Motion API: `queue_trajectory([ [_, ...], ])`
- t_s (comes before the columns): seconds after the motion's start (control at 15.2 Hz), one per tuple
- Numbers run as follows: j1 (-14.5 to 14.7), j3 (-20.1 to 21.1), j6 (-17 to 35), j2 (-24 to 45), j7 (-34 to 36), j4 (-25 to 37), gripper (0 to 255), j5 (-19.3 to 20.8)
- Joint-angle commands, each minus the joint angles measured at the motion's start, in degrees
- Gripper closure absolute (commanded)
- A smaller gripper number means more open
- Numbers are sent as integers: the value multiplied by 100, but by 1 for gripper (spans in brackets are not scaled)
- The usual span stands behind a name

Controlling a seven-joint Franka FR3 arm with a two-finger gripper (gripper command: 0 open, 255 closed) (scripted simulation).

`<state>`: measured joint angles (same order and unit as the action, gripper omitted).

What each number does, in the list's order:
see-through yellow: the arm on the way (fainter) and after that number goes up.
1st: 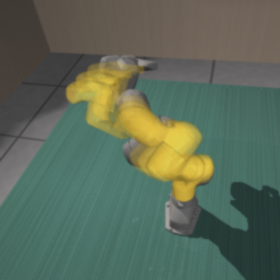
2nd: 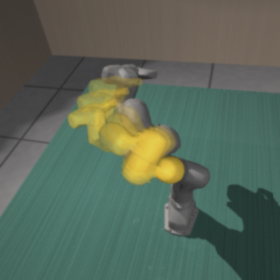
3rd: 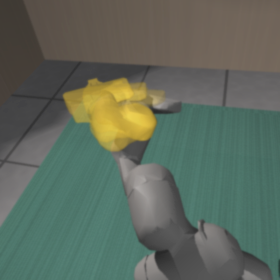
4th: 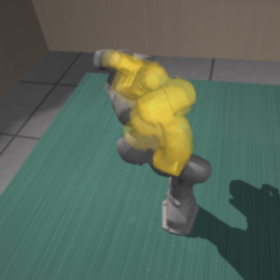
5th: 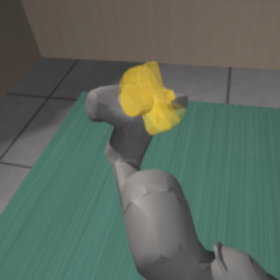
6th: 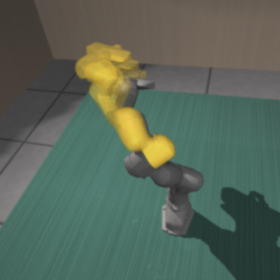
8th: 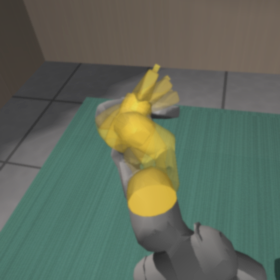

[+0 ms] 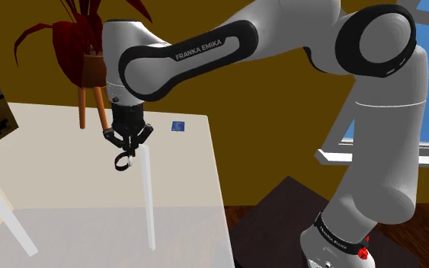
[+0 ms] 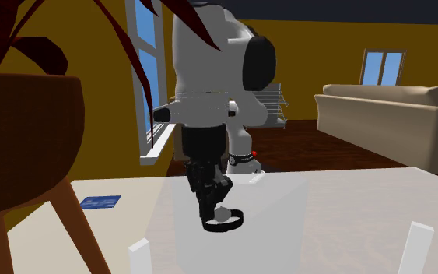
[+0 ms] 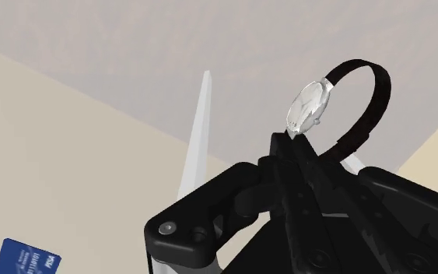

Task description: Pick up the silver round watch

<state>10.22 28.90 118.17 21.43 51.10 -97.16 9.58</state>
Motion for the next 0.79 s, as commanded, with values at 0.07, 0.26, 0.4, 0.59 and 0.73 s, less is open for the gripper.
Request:
queue_trajectory([
  [0.07, -1, 24, -196, -74, -15, 128, 255, -44],
  [0.26, -6, 43, -400, -138, -38, 278, 255, -85],
  [0.4, -7, 54, -539, -174, -51, 385, 255, -108],
  [0.59, -5, 68, -752, -219, -68, 558, 255, -138],
  [0.73, -5, 69, -762, -222, -69, 567, 255, -140],
])
